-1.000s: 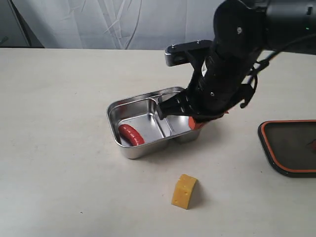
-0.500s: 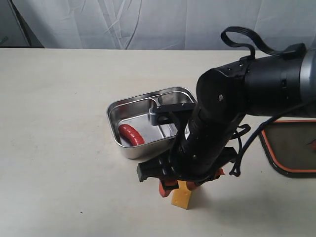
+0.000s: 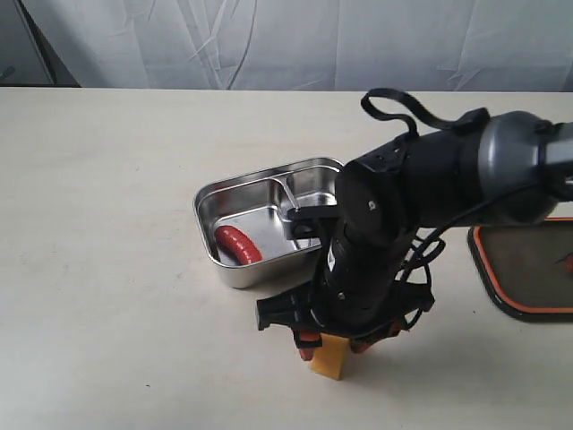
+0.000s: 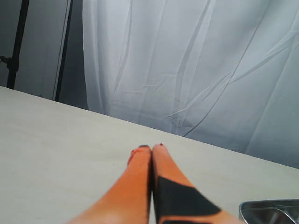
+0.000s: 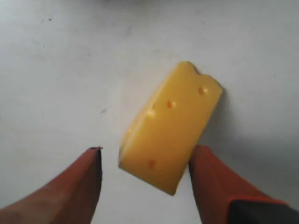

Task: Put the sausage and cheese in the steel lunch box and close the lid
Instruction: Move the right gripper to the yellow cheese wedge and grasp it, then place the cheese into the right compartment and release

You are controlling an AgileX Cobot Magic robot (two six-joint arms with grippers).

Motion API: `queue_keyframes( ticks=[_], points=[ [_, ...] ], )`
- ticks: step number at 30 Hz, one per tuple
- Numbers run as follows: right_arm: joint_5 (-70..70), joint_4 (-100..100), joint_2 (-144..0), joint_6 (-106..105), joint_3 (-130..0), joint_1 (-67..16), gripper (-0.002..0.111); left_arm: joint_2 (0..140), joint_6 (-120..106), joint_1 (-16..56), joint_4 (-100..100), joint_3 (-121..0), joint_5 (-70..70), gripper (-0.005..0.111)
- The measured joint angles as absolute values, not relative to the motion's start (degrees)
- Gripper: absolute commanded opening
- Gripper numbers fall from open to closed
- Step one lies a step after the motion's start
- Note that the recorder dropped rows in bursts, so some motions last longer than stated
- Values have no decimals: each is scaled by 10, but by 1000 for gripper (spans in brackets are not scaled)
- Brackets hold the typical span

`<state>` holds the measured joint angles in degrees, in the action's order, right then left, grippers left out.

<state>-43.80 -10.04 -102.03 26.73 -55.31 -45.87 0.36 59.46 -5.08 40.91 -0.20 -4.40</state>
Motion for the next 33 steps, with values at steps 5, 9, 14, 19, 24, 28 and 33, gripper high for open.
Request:
queue_keyframes(
  ticks=[5, 9, 14, 19, 24, 28, 33],
  points=[
    [-421, -96, -1065, 270, -553, -459, 55, 4, 595, -51, 409, -2, -44, 0],
    [-420, -75, -1079, 270, -553, -459, 19, 4, 595, -51, 409, -2, -44, 0],
    [-420, -43, -1079, 252, -553, -461, 0, 4, 595, -51, 409, -2, -44, 0],
    [-425, -6, -997, 231, -552, -461, -1, 4, 595, -51, 409, -2, -44, 0],
    [-418, 68, -905, 231, -574, -459, -1, 4, 595, -51, 409, -2, -44, 0],
    [-371, 179, -898, 284, -609, -430, -1, 4, 595, -51, 409, -2, -44, 0],
    [-360, 209, -966, 293, -664, -371, -1, 4, 595, -51, 409, -2, -44, 0]
  ],
)
